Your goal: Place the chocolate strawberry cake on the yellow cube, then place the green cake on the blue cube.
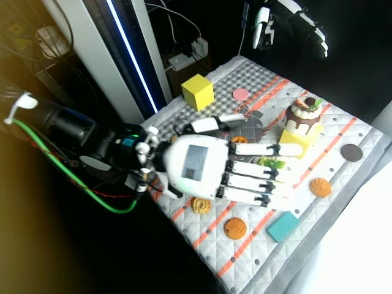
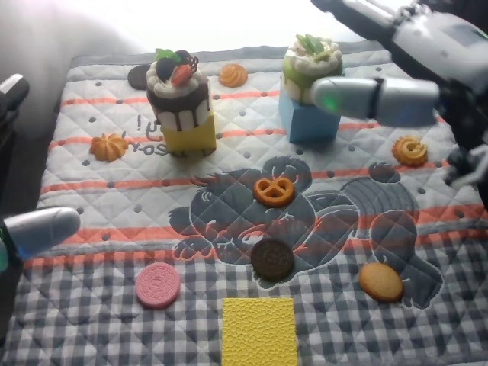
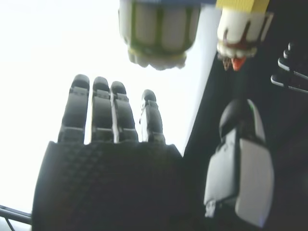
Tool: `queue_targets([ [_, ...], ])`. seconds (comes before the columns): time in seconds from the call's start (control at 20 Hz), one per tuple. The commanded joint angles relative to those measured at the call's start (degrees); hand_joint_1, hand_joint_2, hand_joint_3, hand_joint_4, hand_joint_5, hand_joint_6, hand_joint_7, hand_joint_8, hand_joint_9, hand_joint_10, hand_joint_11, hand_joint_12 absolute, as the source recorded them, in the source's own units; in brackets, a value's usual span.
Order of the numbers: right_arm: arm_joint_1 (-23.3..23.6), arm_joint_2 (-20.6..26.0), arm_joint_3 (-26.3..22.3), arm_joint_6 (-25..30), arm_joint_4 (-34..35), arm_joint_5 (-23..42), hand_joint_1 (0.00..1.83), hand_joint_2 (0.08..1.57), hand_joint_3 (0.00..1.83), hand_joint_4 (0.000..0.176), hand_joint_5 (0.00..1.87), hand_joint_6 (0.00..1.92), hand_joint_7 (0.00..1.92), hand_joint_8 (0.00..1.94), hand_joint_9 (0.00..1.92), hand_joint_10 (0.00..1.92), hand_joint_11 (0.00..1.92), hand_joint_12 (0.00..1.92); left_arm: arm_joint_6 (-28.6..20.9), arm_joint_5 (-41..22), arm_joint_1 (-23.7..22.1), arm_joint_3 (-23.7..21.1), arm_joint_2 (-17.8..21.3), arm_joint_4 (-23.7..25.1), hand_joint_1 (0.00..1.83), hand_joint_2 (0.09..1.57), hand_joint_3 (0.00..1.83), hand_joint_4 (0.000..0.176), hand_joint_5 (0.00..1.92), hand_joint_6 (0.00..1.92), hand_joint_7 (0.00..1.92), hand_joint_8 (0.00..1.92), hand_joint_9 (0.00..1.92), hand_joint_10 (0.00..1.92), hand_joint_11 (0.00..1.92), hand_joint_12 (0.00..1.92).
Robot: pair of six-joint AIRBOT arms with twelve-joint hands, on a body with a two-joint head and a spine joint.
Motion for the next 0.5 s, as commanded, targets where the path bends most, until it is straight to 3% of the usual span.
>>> queue_targets([
  [0.0, -0.8, 1.1, -1.0, 0.2, 0.5, 10.2, 0.07, 1.14, 0.01, 0.176, 0.0, 0.0, 0.0, 0.0, 0.0, 0.0, 0.0, 0.0, -1.7, -7.9, -0.2, 0.6, 0.2, 1.1, 0.82, 0.85, 0.0, 0.176, 0.0, 0.0, 0.0, 0.0, 0.0, 0.0, 0.0, 0.0],
  [0.05, -3.5, 2.6, -3.2, 0.2, 1.0, 13.6, 0.07, 1.14, 0.01, 0.176, 0.0, 0.0, 0.0, 0.0, 0.0, 0.0, 0.0, 0.0, -3.2, -8.5, -0.3, 1.0, 0.3, 1.7, 0.82, 0.85, 0.0, 0.176, 0.0, 0.0, 0.0, 0.0, 0.0, 0.0, 0.0, 0.0],
  [0.1, -7.5, 4.5, -5.9, 0.2, 2.5, 18.4, 0.1, 1.12, 0.0, 0.176, 0.0, 0.0, 0.0, 0.0, 0.0, 0.0, 0.0, 0.0, -5.1, -9.6, -0.3, 1.3, 0.3, 2.2, 0.68, 0.85, 0.0, 0.174, 0.0, 0.0, 0.0, 0.0, 0.0, 0.0, 0.0, 0.0],
  [0.2, -14.6, 7.2, -9.9, 0.2, 5.3, 25.6, 0.1, 1.07, 0.0, 0.176, 0.0, 0.0, 0.0, 0.0, 0.0, 0.0, 0.0, 0.0, -8.8, -10.8, 0.2, 1.9, 0.0, 3.0, 0.57, 0.86, 0.0, 0.176, 0.0, 0.0, 0.0, 0.0, 0.0, 0.0, 0.0, 0.0],
  [0.4, -29.7, 10.8, -16.0, 1.7, 11.7, 39.2, 0.18, 1.12, 0.01, 0.176, 0.0, 0.0, 0.0, 0.0, 0.0, 0.0, 0.0, 0.0, -16.6, -12.9, 1.4, 3.2, -0.1, 4.9, 0.35, 0.92, 0.03, 0.176, 0.0, 0.0, 0.0, 0.0, 0.0, 0.0, 0.0, 0.0],
  [0.45, -32.7, 11.2, -16.8, 3.2, 12.7, 43.4, 0.18, 1.11, 0.0, 0.176, 0.0, 0.0, 0.0, 0.0, 0.0, 0.0, 0.0, 0.0, -18.7, -15.5, 2.1, 3.2, -0.4, 5.8, 0.09, 1.04, 0.03, 0.135, 0.0, 0.0, 0.0, 0.0, 0.0, 0.0, 0.0, 0.0],
])
